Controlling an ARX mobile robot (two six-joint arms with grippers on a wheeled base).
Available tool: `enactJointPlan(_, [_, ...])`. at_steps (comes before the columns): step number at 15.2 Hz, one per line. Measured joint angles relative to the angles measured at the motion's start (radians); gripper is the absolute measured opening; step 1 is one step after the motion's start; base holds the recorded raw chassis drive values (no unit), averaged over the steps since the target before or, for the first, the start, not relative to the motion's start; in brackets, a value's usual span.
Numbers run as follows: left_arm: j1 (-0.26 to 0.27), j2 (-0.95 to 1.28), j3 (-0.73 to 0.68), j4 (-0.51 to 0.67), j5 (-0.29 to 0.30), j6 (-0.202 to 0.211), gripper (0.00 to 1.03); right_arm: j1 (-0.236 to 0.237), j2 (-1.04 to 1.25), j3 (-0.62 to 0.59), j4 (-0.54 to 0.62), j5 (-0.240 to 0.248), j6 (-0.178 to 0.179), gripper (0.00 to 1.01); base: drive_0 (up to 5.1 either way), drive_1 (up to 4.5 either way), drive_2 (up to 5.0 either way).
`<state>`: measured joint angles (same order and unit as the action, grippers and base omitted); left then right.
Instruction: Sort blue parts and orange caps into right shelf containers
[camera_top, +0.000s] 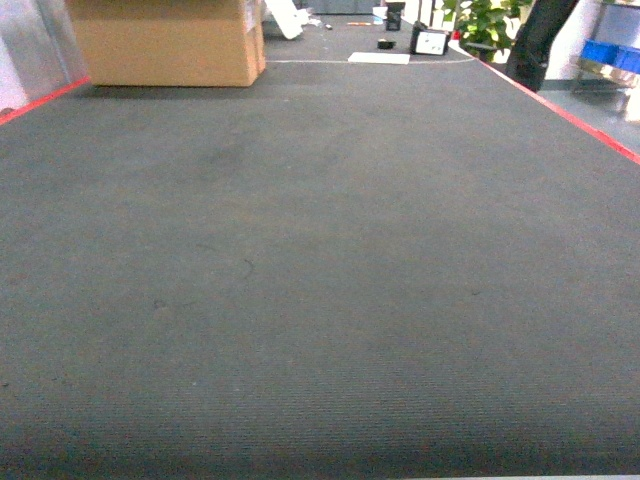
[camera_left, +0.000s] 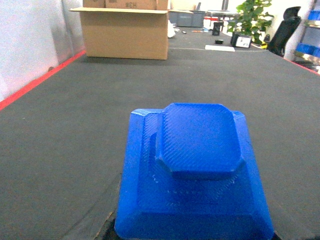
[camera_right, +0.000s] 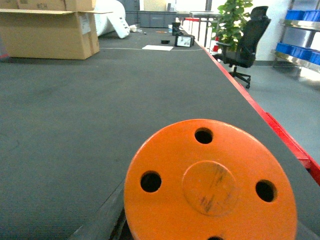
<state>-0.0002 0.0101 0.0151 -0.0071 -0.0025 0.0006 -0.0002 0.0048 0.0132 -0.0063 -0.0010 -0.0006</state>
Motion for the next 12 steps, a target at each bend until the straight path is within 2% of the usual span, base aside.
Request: enactJointPlan(12, [0.000, 0.000, 0.000, 0.000, 0.002, 0.000, 0.43, 0.000, 0.000, 0.000, 0.000, 0.001, 0.000, 0.46, -1.6, -1.61, -1.6])
